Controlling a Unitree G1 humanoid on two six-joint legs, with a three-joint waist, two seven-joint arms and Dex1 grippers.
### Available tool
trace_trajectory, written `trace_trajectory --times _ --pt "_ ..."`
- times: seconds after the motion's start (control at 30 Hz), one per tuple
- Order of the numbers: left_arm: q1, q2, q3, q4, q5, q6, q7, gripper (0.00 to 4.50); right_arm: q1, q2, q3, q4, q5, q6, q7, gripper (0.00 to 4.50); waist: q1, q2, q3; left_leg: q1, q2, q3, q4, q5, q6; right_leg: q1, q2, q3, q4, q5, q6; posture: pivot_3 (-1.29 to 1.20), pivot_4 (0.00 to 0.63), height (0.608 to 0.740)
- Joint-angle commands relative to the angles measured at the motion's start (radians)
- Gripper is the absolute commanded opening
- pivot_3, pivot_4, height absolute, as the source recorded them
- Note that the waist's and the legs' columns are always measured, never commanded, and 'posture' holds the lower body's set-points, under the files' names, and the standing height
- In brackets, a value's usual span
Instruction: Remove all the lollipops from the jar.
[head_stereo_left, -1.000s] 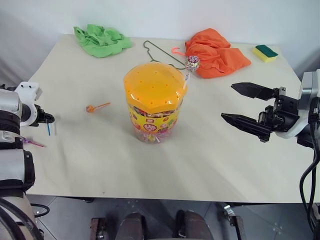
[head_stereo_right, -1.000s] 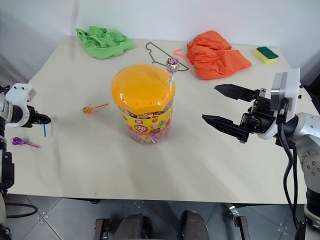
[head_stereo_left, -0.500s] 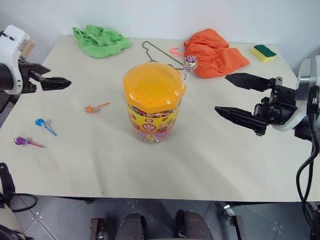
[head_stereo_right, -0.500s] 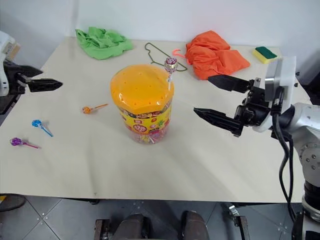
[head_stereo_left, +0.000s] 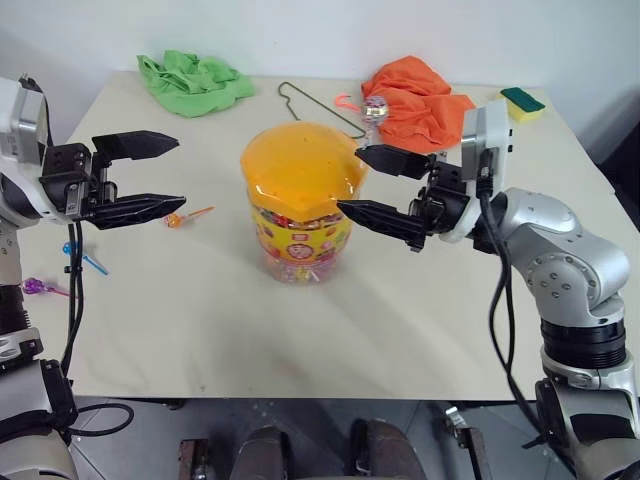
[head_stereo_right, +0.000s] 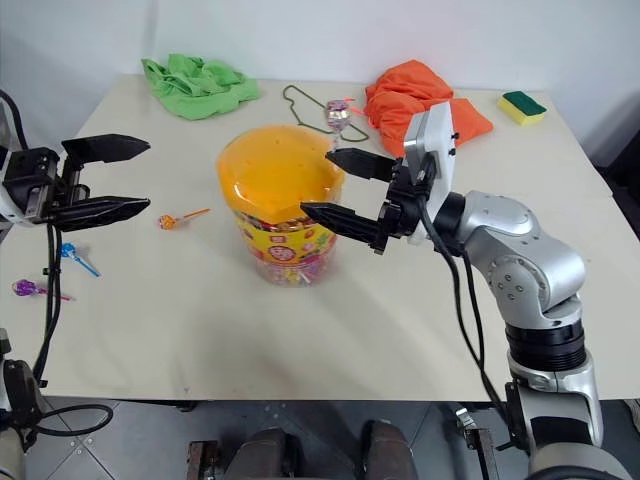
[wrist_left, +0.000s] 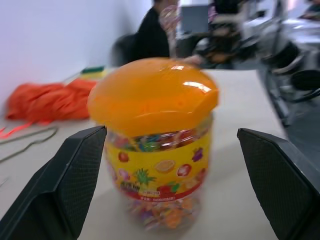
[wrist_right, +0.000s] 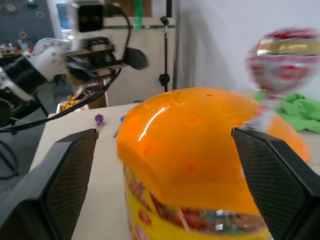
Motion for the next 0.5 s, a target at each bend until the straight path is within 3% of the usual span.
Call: trace_trajectory --times 0.03,0.23,0.5 --pt "0.008 0.005 0.023 -0.023 -0.039 -0.013 0.001 4.45 0.000 0.005 -0.042 -0.033 0.005 -0.020 0.003 4.50 0.000 0.000 0.000 0.000 0.000 0.000 0.000 0.000 0.000 0.000 0.000 0.000 0.000 0.000 0.000 0.00 0.150 0.740" --pt "0.029 0.005 0.020 -0.038 -0.069 -0.016 -0.011 4.45 0.012 0.005 -0.052 -0.059 0.010 -0.048 0.034 4.50 0.000 0.000 0.000 0.000 0.000 0.000 0.000 0.000 0.000 0.000 0.000 0.000 0.000 0.000 0.000 0.00 0.150 0.740" --pt "0.043 0.012 0.026 -0.048 -0.089 -0.017 -0.014 4.45 0.127 -0.140 -0.120 -0.176 0.060 0.023 0.089 4.50 0.002 0.000 0.000 0.000 0.000 -0.001 0.000 0.000 0.000 0.000 0.000 0.000 0.000 0.000 0.000 0.00 0.150 0.740"
